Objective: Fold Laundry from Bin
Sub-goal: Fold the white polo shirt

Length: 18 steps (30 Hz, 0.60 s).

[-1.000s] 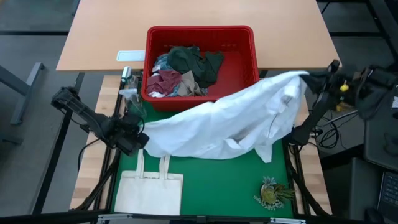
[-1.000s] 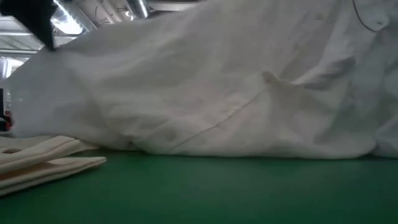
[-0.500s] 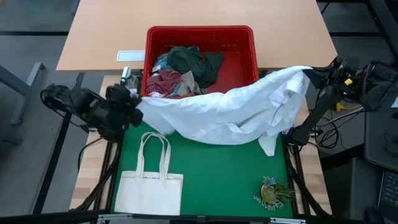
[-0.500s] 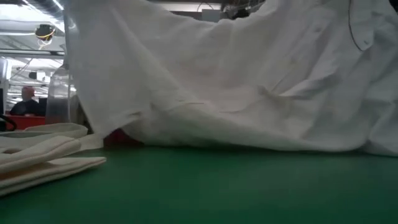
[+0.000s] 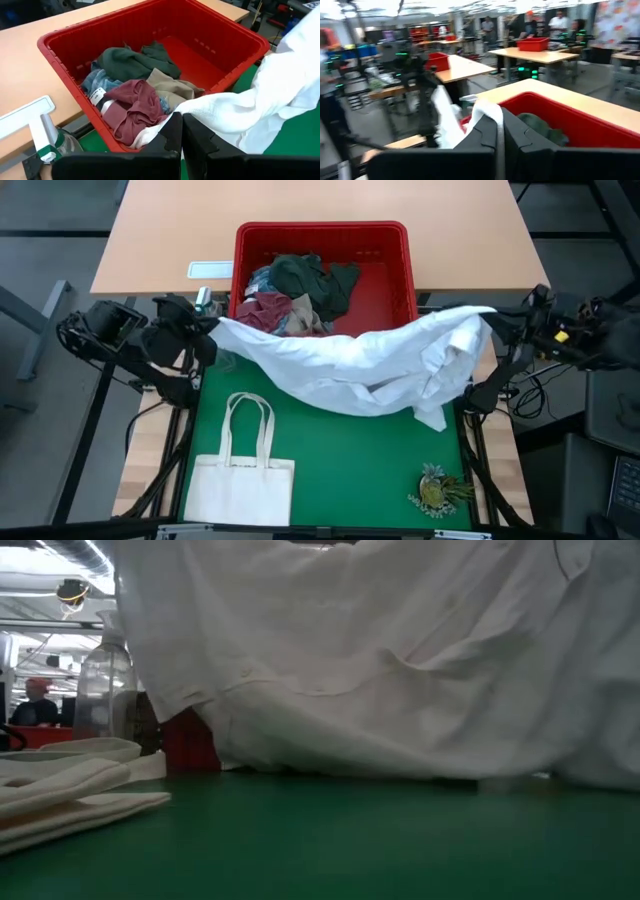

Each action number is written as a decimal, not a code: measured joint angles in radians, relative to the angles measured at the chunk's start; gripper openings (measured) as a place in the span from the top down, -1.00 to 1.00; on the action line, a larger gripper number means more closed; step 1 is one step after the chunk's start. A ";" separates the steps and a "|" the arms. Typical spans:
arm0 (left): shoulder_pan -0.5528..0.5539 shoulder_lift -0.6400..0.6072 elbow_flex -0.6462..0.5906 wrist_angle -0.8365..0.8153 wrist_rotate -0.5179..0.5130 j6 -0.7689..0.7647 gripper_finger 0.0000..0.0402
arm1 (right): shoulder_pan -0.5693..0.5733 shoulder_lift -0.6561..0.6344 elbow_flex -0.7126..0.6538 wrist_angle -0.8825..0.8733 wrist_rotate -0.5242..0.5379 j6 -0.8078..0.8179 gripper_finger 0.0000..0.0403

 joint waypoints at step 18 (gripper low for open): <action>-0.001 0.002 0.134 0.020 0.445 -0.002 1.00 | 0.000 0.124 0.000 0.721 -0.510 -0.695 0.99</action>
